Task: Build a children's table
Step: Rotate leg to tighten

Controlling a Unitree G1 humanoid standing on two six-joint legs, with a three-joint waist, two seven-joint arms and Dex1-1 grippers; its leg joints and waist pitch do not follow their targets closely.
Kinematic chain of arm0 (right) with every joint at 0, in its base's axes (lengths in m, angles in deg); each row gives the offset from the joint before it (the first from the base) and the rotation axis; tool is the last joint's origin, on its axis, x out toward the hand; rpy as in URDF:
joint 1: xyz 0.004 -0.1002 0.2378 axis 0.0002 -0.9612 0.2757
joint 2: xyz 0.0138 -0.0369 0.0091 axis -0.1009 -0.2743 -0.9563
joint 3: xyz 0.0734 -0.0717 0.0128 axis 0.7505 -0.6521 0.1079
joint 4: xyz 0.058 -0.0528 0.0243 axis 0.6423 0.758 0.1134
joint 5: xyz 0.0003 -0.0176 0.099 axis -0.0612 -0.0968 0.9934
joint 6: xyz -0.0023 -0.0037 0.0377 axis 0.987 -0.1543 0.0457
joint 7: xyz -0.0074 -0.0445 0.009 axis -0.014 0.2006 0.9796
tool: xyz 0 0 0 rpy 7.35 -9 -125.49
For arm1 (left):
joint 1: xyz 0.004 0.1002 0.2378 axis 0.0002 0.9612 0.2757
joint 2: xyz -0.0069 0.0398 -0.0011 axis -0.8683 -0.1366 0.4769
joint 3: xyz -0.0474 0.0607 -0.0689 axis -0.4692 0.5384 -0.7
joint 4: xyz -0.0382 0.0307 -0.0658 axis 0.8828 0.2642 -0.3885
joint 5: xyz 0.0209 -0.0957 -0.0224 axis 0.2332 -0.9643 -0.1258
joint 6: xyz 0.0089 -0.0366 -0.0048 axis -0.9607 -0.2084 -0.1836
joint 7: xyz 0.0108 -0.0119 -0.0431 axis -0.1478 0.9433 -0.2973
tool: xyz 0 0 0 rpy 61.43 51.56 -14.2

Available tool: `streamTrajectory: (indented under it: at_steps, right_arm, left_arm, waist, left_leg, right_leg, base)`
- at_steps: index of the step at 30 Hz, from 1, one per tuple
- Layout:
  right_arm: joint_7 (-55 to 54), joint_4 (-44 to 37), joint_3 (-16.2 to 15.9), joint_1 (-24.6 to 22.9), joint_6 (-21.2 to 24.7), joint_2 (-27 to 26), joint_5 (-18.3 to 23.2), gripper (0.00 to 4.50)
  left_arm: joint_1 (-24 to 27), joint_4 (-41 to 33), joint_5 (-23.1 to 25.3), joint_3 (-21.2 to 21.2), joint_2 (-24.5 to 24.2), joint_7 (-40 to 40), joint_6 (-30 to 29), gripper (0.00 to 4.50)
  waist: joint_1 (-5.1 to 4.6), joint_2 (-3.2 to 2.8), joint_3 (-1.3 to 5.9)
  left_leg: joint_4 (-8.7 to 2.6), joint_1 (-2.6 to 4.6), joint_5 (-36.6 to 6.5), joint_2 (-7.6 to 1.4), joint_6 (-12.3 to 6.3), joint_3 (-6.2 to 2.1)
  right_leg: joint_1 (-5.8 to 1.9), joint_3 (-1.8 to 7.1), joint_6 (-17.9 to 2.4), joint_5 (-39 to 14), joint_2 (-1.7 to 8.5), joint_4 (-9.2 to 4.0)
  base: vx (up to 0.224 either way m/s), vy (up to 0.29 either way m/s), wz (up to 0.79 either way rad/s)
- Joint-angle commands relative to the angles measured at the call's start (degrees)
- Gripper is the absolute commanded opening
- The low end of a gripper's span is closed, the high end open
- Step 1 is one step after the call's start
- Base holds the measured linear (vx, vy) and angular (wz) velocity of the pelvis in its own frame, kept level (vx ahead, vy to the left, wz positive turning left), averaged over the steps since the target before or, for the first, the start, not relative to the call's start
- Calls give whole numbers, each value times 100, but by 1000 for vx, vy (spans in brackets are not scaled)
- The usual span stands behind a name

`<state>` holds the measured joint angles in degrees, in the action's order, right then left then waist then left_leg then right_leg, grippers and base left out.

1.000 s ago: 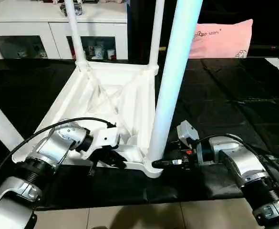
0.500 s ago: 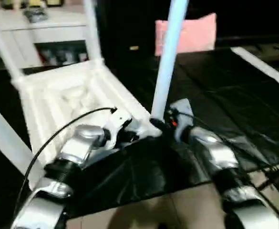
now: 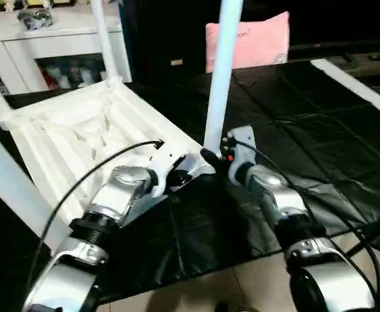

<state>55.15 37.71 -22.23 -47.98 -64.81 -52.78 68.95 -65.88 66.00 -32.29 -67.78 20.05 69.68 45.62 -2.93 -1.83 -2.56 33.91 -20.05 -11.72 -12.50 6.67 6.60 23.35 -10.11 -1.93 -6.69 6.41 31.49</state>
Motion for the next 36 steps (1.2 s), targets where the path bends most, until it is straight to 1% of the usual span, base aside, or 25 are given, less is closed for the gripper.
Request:
streamTrajectory:
  at_steps: [1, 2, 3, 4, 5, 6, 7, 9, 10, 11, 12, 13, 14, 15, 17, 19, 22, 23, 24, 26, 28, 29, 30, 33, 36]
  right_arm:
    - [467, -220, -87, -238, 20, 173, 19, 347]
    - [561, -299, -89, -278, 9, 231, 33, 360]
    - [954, -622, -125, -415, 1, 473, 109, 368]
    - [1130, -743, -162, -464, -16, 589, 122, 373]
    - [1234, -804, -186, -487, -28, 657, 126, 380]
    - [1546, -985, -261, -558, -45, 837, 130, 392]
    - [1655, -1045, -284, -581, -43, 894, 136, 403]
    - [1948, -1159, -360, -618, -12, 1054, 146, 415]
    - [2430, -1374, -504, -699, -21, 1249, 196, 420]
    - [2632, -1475, -572, -729, -2, 1329, 220, 430]
    - [2784, -1561, -614, -758, 24, 1386, 235, 441]
    - [2914, -1629, -646, -777, 58, 1432, 256, 441]
    - [3111, -1731, -711, -805, 65, 1499, 277, 448]
    - [3306, -1823, -782, -827, 87, 1579, 282, 448]
    - [3535, -1940, -893, -855, 87, 1683, 275, 448]
    - [3969, -2068, -1168, -850, -45, 1843, 161, 448]
    - [4209, -2042, -1285, -792, -112, 1865, 109, 448]
    - [4292, -2007, -1315, -758, -124, 1861, 107, 448]
    - [4454, -1953, -1377, -693, -140, 1853, 106, 448]
    - [4661, -1922, -1478, -638, -137, 1871, 107, 448]
    - [4771, -1912, -1546, -624, -137, 1893, 98, 422]
    - [4838, -1902, -1596, -615, -126, 1911, 93, 414]
    - [4865, -1893, -1615, -611, -123, 1915, 88, 414]
    - [5076, -1822, -1765, -588, -111, 1966, 41, 377]
    - [5232, -1754, -1805, -580, -120, 1976, -10, 367]
  left_arm:
    - [-129, -38, 30, 43, -217, 337, 396, 0]
    - [-114, -27, 31, 64, -264, 414, 449, 0]
    - [-50, 16, 26, 140, -438, 726, 712, 0]
    - [-17, 19, 19, 178, -516, 885, 795, 0]
    - [0, 21, 15, 202, -559, 981, 838, 0]
    - [62, 23, -13, 250, -666, 1286, 1109, 0]
    - [86, 22, -31, 263, -696, 1402, 1224, 0]
    - [140, -16, -94, 285, -778, 1666, 1257, 0]
    - [162, 60, -65, 373, -893, 1919, 1504, 0]
    - [163, 90, -69, 400, -925, 2030, 1564, 0]
    - [159, 123, -84, 421, -948, 2117, 1614, 0]
    - [157, 137, -104, 434, -960, 2191, 1654, 0]
    - [163, 118, -155, 450, -983, 2339, 1679, 0]
    - [156, 111, -205, 465, -997, 2482, 1688, 0]
    - [138, 133, -247, 480, -1013, 2654, 1767, 0]
    - [105, 116, -299, 572, -1063, 3078, 1901, 0]
    - [113, 38, -331, 693, -1125, 3445, 1988, 0]
    - [126, -10, -343, 739, -1148, 3558, 2007, 0]
    - [141, -98, -357, 812, -1183, 3737, 2012, 0]
    - [142, -150, -343, 868, -1206, 3880, 2055, 0]
    - [140, -161, -326, 886, -1211, 3953, 2069, 0]
    - [136, -161, -317, 886, -1210, 3972, 2079, 0]
    - [133, -160, -315, 887, -1208, 3978, 2082, 0]
    - [94, -151, -318, 891, -1199, 4027, 2082, 0]
    - [85, -157, -326, 902, -1222, 4093, 2087, 0]
  waist:
    - [103, 15, 409]
    - [143, 23, 415]
    - [204, 25, 456]
    - [265, 23, 455]
    - [285, 14, 464]
    - [312, 33, 447]
    - [346, 45, 440]
    - [385, 41, 426]
    - [394, 72, 418]
    - [414, 85, 420]
    - [455, 59, 411]
    - [512, 70, 413]
    - [530, 82, 417]
    - [570, 104, 408]
    - [625, 108, 407]
    - [673, 138, 400]
    - [708, 149, 407]
    - [729, 151, 409]
    - [766, 174, 412]
    - [805, 175, 406]
    - [831, 184, 402]
    - [835, 198, 399]
    - [839, 191, 395]
    - [840, 212, 399]
    - [838, 221, 405]
  left_leg:
    - [-357, -133, -1117, 42, -626, 165]
    - [-347, -147, -1074, 54, -656, 173]
    - [-330, -175, -799, 46, -682, 169]
    - [-322, -180, -600, 26, -738, 175]
    - [-315, -173, -520, 13, -739, 179]
    - [-315, -171, -497, 17, -754, 193]
    - [-321, -168, -597, 25, -738, 206]
    - [-334, -135, -719, 9, -681, 219]
    - [-342, -137, -783, 5, -657, 225]
    - [-341, -128, -826, 4, -660, 230]
    - [-351, -117, -850, -15, -660, 233]
    - [-354, -87, -886, -20, -643, 248]
    - [-356, -81, -859, -27, -623, 250]
    - [-363, -73, -862, -32, -620, 263]
    - [-368, -79, -813, -39, -584, 272]
    - [-373, -55, -847, -37, -548, 301]
    - [-378, -47, -869, -43, -525, 313]
    - [-375, -43, -853, -52, -499, 317]
    - [-374, -37, -832, -55, -477, 320]
    - [-374, -36, -843, -56, -451, 325]
    - [-375, -28, -863, -62, -426, 329]
    - [-375, -36, -863, -55, -425, 333]
    - [-379, -41, -886, -54, -411, 329]
    - [-382, -48, -939, -50, -359, 321]
    - [-373, -59, -931, -43, -360, 322]
  right_leg:
    - [-424, 293, -886, -2038, 217, -305]
    - [-437, 295, -868, -2032, 223, -322]
    - [-460, 314, -891, -1775, 213, -245]
    - [-449, 327, -943, -1526, 199, -213]
    - [-439, 339, -986, -1389, 199, -186]
    - [-421, 338, -1028, -1328, 179, -187]
    - [-431, 337, -968, -1501, 180, -204]
    - [-399, 341, -907, -1755, 183, -230]
    - [-391, 344, -866, -1856, 171, -241]
    - [-390, 347, -845, -1904, 171, -248]
    - [-373, 366, -838, -1920, 176, -237]
    - [-359, 369, -823, -1971, 167, -249]
    - [-354, 379, -830, -1945, 174, -237]
    - [-350, 385, -830, -1977, 165, -236]
    - [-354, 407, -792, -1976, 165, -218]
    - [-328, 437, -796, -2010, 159, -214]
    - [-321, 455, -799, -2054, 170, -196]
    - [-313, 465, -819, -2018, 176, -190]
    - [-314, 468, -840, -1984, 177, -178]
    - [-308, 479, -870, -1955, 173, -158]
    - [-303, 485, -850, -2011, 183, -165]
    - [-305, 485, -836, -2036, 178, -174]
    - [-309, 480, -817, -2082, 175, -172]
    - [-317, 473, -739, -2169, 174, -186]
    - [-321, 473, -726, -2175, 170, -184]
  base:
    - [0, 0, 0]
    - [0, 0, 0]
    - [0, 0, 0]
    - [0, 0, 0]
    - [0, 0, 0]
    - [0, 0, 0]
    - [0, 0, 0]
    - [0, 0, 0]
    - [0, 0, 0]
    - [0, 0, 0]
    - [0, 0, 0]
    - [0, 0, 0]
    - [0, 0, 0]
    - [0, 0, 0]
    - [0, 0, 0]
    - [0, 0, 0]
    - [0, 0, 0]
    - [0, 0, 0]
    - [0, 0, 0]
    - [0, 0, 0]
    - [0, 0, 0]
    - [0, 0, 0]
    - [0, 0, 0]
    - [0, 0, 0]
    - [0, 0, 0]
